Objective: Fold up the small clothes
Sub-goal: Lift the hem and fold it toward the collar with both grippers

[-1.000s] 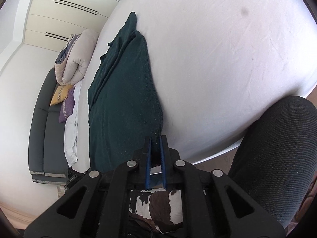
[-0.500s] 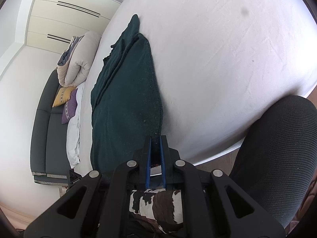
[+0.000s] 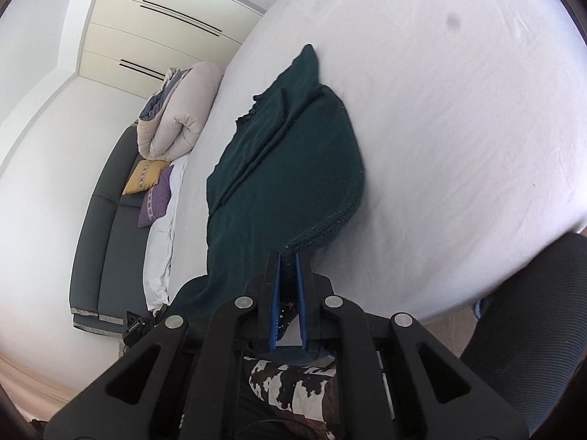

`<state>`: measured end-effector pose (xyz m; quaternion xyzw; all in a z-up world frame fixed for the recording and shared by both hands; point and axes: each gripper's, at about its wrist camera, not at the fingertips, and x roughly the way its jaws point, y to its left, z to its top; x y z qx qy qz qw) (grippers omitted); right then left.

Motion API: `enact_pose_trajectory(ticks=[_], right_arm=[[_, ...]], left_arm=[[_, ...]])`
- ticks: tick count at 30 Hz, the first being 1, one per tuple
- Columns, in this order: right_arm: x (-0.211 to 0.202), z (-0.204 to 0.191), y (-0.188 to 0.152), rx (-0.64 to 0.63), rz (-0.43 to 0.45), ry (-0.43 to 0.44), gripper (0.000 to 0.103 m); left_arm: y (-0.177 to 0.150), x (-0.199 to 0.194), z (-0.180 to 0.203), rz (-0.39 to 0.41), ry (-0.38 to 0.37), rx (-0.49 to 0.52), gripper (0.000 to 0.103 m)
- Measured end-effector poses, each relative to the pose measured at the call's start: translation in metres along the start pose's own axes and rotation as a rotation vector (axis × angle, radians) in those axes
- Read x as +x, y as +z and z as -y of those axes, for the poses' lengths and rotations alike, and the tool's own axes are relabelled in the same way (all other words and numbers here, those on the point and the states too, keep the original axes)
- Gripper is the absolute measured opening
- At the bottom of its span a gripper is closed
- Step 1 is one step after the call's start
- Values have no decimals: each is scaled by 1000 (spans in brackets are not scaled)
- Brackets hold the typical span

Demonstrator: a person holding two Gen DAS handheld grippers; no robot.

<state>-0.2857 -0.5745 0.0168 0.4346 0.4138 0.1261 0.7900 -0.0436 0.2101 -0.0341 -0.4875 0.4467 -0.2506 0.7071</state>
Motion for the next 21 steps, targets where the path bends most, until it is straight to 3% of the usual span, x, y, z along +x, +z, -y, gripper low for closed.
enact_pose_trajectory(ticks=[6,10,11,12,13,15,19,20,21], right_arm=[[0,-27,24,-26,36,45,8],[6,-41,39,-45,41,44,8],[7,-45,40,-55,39,49,8],[7,-48,39,-65,34,55,8],[8,-49,39,-69,28,55,8],[8,-42,37,-57,18,49,8],[4,-11,26,25,15,35,8],[4,-4,22,43,16,33,8],[4,3,18,55,17,25,8]], left_arm=[[13,6,26,37,-70,30,0],[17,8,32,60,-18,58,0],[16,6,31,74,47,89,0],[13,4,30,83,139,127,14],[9,5,25,69,191,137,51],[-1,9,9,20,218,107,92],[-13,25,-25,-87,305,58,91],[-14,28,-34,-100,295,34,88],[-13,30,-40,-109,288,24,75]])
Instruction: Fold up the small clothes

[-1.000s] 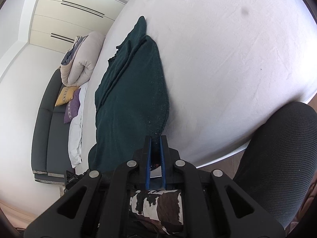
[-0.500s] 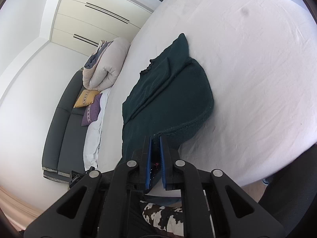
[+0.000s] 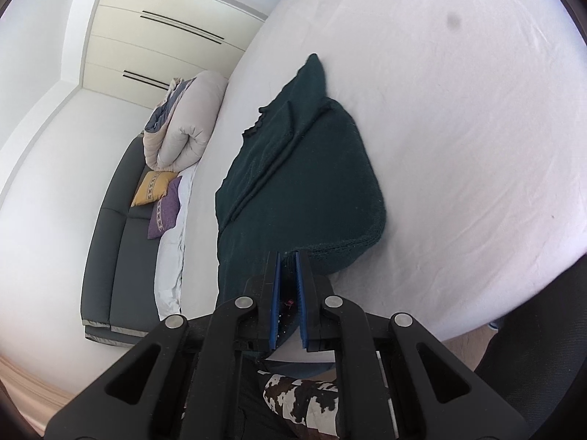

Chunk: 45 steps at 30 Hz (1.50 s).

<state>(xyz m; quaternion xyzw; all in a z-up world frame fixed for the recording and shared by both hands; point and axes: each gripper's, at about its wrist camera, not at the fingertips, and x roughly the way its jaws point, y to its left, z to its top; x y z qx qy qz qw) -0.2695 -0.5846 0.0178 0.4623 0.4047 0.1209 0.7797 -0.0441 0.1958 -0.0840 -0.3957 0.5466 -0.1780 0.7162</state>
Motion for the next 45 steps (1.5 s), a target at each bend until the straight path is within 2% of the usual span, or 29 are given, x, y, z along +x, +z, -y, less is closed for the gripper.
enact_pose_trajectory(ticks=[1,3,6,8,13,19,21,23,25,28,34,38,45], right_arm=[[-1,4,-2,3,1,-12,8],[-2,10,-7,4,2,-30,8],[-2,18,-10,17,2,-39,8],[-1,21,-10,21,1,-40,8],[-1,22,-12,11,3,-39,8],[1,25,-12,19,3,-35,8],[2,25,-12,21,2,-36,8],[2,25,-12,20,3,-36,8],[2,25,-12,20,2,-36,8],[2,27,-13,21,2,-41,8],[1,24,-14,16,4,-44,8],[1,18,-15,3,11,-45,8],[4,2,-7,-21,35,-25,8]], left_arm=[[1,4,-3,-13,-6,-4,66],[-2,11,-7,-40,-43,-20,65],[-10,27,-3,-90,12,29,60],[-13,31,-3,-96,46,60,59],[-12,26,-9,-89,17,32,59],[-13,30,-4,-93,37,54,58],[-13,33,-4,-107,26,61,54],[-15,34,-8,-128,-9,26,39],[-17,35,-15,-139,-23,-1,18],[-17,31,-17,-127,-42,-9,9],[-16,16,-19,-82,-112,-41,5],[-13,-3,-11,-23,-220,-75,5],[13,-26,27,65,-329,-30,5]])
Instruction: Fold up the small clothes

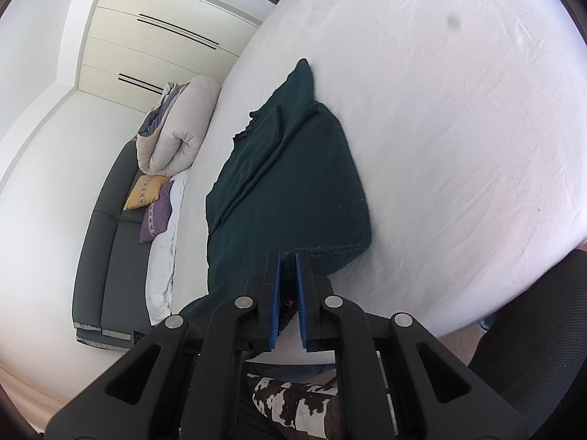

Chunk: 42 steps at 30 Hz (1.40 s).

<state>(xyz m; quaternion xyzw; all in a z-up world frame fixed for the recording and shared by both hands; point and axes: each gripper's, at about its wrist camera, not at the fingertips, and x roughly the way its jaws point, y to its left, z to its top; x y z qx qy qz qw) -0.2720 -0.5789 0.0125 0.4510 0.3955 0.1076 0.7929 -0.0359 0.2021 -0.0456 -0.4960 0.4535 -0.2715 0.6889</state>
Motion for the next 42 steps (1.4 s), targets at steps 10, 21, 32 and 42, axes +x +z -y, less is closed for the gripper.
enact_pose_trajectory(ticks=[10,21,32,42], right_arm=[[3,-34,22,-60,24,43,8],[35,-90,71,-130,40,97,5],[41,-93,60,-215,-62,-92,7],[22,43,-15,91,-159,-188,48]], left_arm=[[29,22,32,31,-112,14,5],[70,55,61,48,-164,17,5],[74,71,58,14,-94,71,4],[63,32,29,70,-61,16,0]])
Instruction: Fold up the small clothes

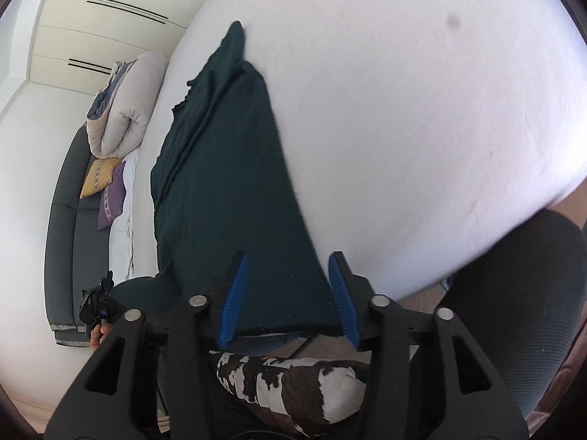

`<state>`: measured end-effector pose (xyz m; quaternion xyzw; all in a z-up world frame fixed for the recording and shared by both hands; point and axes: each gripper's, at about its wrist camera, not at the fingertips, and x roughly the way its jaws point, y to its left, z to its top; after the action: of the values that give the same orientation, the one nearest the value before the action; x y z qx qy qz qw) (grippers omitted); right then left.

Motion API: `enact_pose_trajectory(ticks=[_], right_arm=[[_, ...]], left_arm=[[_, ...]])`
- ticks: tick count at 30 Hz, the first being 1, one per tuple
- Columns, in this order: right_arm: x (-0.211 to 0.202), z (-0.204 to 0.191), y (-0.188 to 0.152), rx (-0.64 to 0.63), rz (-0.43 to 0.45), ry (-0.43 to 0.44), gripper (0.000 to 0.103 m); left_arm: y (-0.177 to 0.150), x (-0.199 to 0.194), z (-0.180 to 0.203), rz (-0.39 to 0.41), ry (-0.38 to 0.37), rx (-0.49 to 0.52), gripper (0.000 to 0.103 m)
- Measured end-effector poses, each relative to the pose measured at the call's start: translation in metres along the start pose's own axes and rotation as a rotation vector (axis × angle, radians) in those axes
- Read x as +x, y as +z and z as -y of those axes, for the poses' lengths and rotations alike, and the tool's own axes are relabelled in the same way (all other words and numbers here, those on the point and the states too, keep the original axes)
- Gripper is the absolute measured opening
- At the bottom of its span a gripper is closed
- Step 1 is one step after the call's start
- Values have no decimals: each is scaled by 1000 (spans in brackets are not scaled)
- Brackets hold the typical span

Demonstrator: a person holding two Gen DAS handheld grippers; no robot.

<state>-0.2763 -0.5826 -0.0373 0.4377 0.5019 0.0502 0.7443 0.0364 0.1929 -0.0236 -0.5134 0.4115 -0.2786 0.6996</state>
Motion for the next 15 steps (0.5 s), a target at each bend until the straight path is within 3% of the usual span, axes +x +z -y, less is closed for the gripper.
enact_pose_trajectory(ticks=[3,5,8,9,10,12,13,15], right_arm=[[22,20,-11,23,-79,-77,48],[30,33,-17,55,-93,-46,48],[39,38,-26,46,-101,-8,48],[43,38,-28,32,-103,2,48],[46,36,-28,21,-106,12,48],[49,36,-28,8,-109,21,41],[52,33,-28,-7,-112,21,34],[55,28,-27,-40,-121,13,16]], left_arm=[[1,-4,0,15,18,4,0],[-2,-4,-2,9,42,18,0],[-15,2,-1,-29,210,145,0],[-20,4,-4,-52,273,175,11],[-25,4,-10,-74,321,189,38],[-35,1,-22,-99,392,193,69],[-39,-1,-27,-104,413,192,78],[-47,-4,-39,-128,433,156,85]])
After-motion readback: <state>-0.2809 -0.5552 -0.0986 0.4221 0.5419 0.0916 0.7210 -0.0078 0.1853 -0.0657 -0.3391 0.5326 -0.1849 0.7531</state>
